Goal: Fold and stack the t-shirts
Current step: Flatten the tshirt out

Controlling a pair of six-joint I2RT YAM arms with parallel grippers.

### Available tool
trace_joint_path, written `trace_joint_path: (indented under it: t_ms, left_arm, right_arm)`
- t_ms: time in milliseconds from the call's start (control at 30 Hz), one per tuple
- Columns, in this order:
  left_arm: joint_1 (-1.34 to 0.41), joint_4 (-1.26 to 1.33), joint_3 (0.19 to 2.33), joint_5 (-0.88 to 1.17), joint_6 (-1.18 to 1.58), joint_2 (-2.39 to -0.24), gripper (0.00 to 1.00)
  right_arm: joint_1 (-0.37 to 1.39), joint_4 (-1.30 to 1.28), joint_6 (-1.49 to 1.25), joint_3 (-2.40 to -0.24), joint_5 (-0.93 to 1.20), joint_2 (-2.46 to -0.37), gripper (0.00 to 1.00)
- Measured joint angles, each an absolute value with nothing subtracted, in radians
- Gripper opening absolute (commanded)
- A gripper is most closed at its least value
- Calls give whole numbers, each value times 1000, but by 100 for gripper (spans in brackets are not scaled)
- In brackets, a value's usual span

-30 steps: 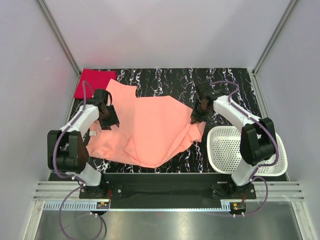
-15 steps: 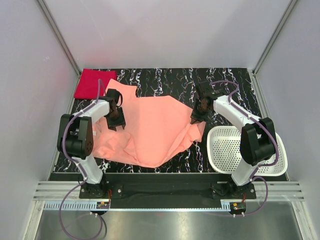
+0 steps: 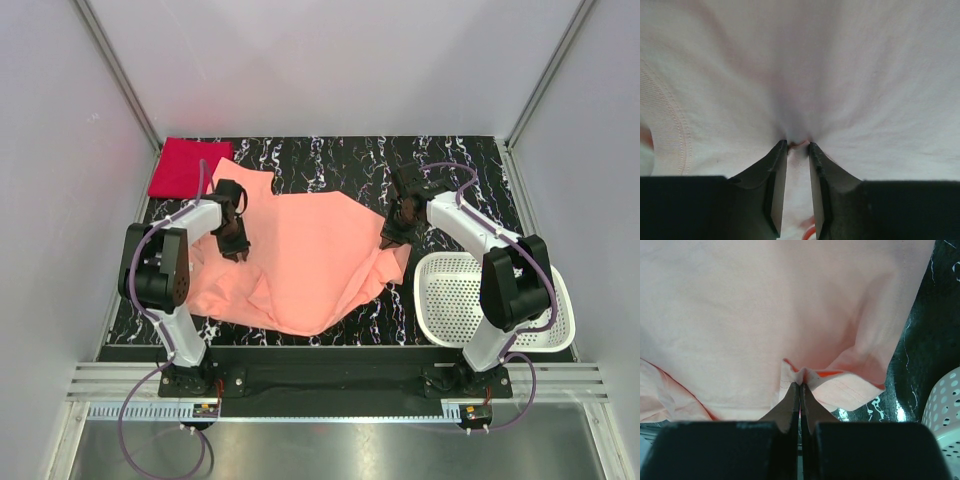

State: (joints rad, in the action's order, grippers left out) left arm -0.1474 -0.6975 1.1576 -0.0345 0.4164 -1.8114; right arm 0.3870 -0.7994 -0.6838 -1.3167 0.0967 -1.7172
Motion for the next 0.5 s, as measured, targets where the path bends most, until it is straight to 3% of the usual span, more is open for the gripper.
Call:
trace_joint_path:
  t_ms: [67, 133, 300, 500]
  left_arm:
    - [-150, -693, 1158, -35, 416, -1811, 16]
    - [-155, -690, 1158, -35, 416, -1811, 14]
    - [-165, -689, 1158, -47, 417, -1801, 25]
    - [-167, -683, 1155, -56, 419, -1774, 26]
  right_arm:
    - [387, -798, -683, -1316, 97, -1717, 0]
    - [387, -798, -681, -1316, 97, -1717, 0]
    - [387, -799, -677, -1316, 97, -1717, 0]
    - [387, -799, -677, -1316, 98, -1717, 0]
